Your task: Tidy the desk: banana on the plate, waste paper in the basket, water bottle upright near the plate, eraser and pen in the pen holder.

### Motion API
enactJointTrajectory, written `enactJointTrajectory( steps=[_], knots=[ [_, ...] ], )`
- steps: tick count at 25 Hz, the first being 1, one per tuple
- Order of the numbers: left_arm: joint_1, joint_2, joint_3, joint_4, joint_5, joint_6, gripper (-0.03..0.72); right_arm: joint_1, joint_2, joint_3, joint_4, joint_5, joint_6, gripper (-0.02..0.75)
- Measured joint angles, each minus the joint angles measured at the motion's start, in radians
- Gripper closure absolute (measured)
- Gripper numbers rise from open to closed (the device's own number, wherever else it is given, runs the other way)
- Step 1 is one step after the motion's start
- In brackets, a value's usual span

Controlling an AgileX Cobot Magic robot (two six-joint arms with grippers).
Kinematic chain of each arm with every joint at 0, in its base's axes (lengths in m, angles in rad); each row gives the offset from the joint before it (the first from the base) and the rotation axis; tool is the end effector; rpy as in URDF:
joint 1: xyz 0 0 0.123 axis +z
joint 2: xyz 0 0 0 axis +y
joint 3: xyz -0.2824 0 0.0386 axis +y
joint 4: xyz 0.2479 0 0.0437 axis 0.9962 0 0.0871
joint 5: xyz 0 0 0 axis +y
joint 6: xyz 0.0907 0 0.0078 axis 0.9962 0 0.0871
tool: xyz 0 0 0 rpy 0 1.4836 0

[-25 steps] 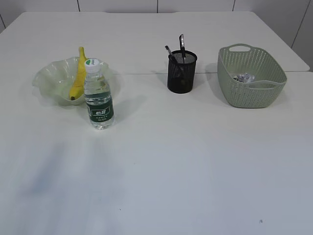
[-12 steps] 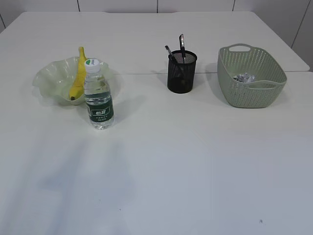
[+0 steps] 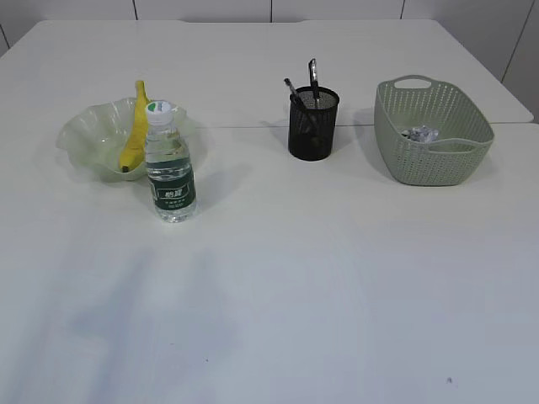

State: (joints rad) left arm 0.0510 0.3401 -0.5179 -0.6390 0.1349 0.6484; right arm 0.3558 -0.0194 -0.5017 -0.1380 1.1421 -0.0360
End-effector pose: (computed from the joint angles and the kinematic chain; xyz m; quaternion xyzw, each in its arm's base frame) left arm 0.0728 -0.0037 0.3545 0.0184 0.6496 -0.0015 0.7600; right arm -0.0073 -0.0149 0.2716 -0.1626 0.8511 0.0109 0.4990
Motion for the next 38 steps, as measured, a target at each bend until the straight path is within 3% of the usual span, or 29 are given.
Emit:
enactJointTrajectory(
  steps=[4,12,20,28,38],
  knots=[
    [0.000,-0.004,0.000,0.027,0.012,-0.044,0.192,0.000,0.000,0.000,0.000,0.000,0.000,0.748],
    [0.000,-0.097,0.000,0.342,0.121,-0.332,0.193,0.000,0.000,0.000,0.000,0.000,0.002,0.748],
    [0.042,-0.264,0.000,0.467,0.317,-0.463,0.192,0.000,0.000,0.000,0.000,0.000,0.002,0.748],
    [0.054,-0.335,-0.017,0.496,0.496,-0.531,0.193,0.000,0.000,0.000,-0.002,0.000,0.002,0.748],
    [0.054,-0.335,-0.160,0.531,0.697,-0.537,0.193,0.000,0.000,0.000,-0.004,0.000,0.002,0.748]
  ],
)
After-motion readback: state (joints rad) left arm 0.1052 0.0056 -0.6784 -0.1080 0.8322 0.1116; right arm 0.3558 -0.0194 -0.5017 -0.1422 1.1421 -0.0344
